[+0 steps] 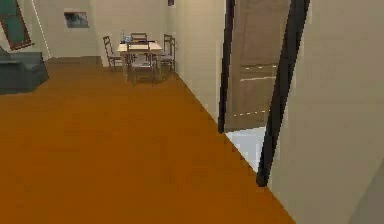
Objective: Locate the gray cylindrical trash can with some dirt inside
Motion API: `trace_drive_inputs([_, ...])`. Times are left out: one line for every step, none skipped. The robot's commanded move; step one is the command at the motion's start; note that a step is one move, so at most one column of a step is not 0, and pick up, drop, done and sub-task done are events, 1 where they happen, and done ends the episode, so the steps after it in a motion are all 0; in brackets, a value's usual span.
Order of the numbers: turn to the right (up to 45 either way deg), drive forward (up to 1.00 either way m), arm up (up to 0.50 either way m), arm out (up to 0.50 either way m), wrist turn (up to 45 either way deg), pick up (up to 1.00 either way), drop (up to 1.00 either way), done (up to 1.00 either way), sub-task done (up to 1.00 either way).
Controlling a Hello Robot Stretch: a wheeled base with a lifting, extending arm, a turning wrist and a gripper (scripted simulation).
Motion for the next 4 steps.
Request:
trace_drive_inputs([6.0,0.00,0.00,0.00,0.0,0.00,0.00,0.00,0.00])
trace_drive_inputs([0.0,1.00,0.00,0.00,0.0,0.00,0.00,0.00,0.00])
trace_drive_inputs([9.0,0.00,0.00,0.00,0.0,0.00,0.00,0.00,0.00])
trace_drive_inputs([0.0,0.45,0.00,0.00,0.0,0.00,0.00,0.00,0.00])
